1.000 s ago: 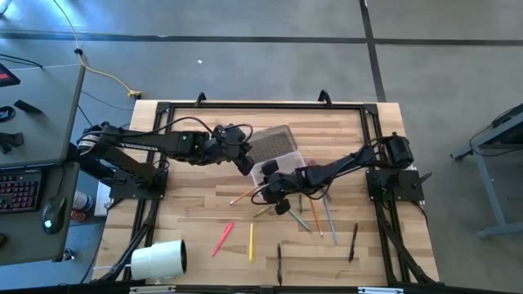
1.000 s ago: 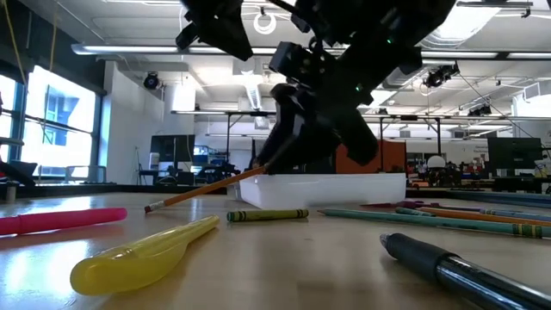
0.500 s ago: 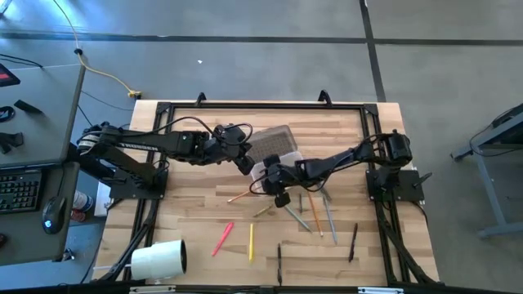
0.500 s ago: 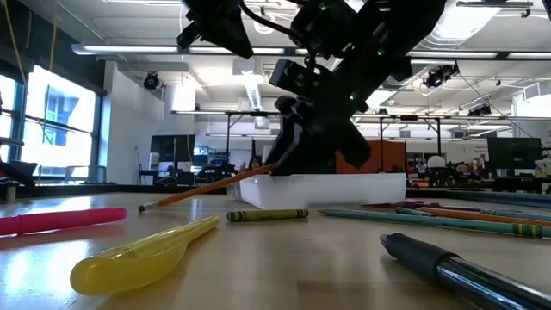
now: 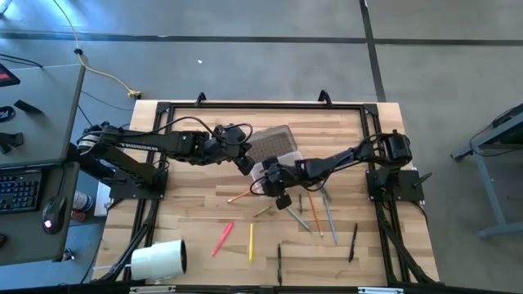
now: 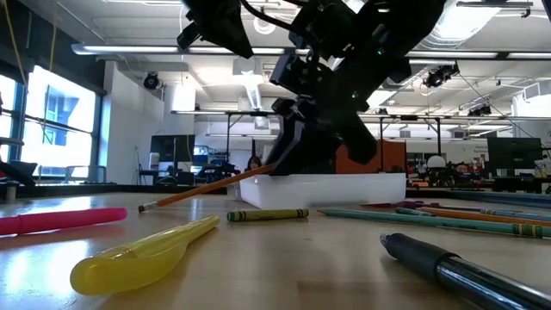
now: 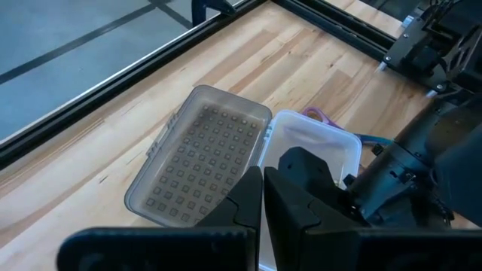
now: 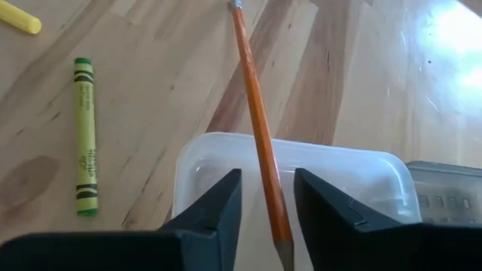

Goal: Pick & place school supplies into a supply box
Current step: Put the orange pencil into the black supply box

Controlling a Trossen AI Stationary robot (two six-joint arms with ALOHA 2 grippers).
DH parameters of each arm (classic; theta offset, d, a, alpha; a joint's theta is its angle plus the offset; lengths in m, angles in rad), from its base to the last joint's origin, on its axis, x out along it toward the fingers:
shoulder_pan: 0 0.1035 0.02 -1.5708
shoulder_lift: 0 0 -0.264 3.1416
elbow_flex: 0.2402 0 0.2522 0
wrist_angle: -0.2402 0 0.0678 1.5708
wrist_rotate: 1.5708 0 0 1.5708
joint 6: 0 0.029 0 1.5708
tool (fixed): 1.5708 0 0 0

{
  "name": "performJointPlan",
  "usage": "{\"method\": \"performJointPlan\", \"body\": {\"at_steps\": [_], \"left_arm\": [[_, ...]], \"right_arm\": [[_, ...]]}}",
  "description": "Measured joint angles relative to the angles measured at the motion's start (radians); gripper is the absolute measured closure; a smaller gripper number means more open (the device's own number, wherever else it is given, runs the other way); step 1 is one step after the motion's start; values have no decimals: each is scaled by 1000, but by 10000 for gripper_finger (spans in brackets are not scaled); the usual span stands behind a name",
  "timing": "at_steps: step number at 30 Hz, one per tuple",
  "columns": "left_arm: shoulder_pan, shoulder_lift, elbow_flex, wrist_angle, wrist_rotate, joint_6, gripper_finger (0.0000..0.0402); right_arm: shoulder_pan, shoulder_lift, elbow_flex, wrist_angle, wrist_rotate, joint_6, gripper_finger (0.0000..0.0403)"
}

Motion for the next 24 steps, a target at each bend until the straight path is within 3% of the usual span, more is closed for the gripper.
{"method": "performJointPlan", "body": {"at_steps": [9, 15, 19, 24], "left_arm": [[0, 0, 0, 0, 0, 0, 357], [0, 0, 0, 0, 2, 0, 358], [0, 0, 0, -7, 6, 0, 357], [0, 1, 0, -30, 33, 0, 361]], "right_arm": [[1, 0, 0, 0, -34, 13, 391], [6, -4, 0, -2, -1, 18, 385], [29, -61, 0, -53, 128, 3, 396], [78, -190, 0, -258, 286, 80, 385]]}}
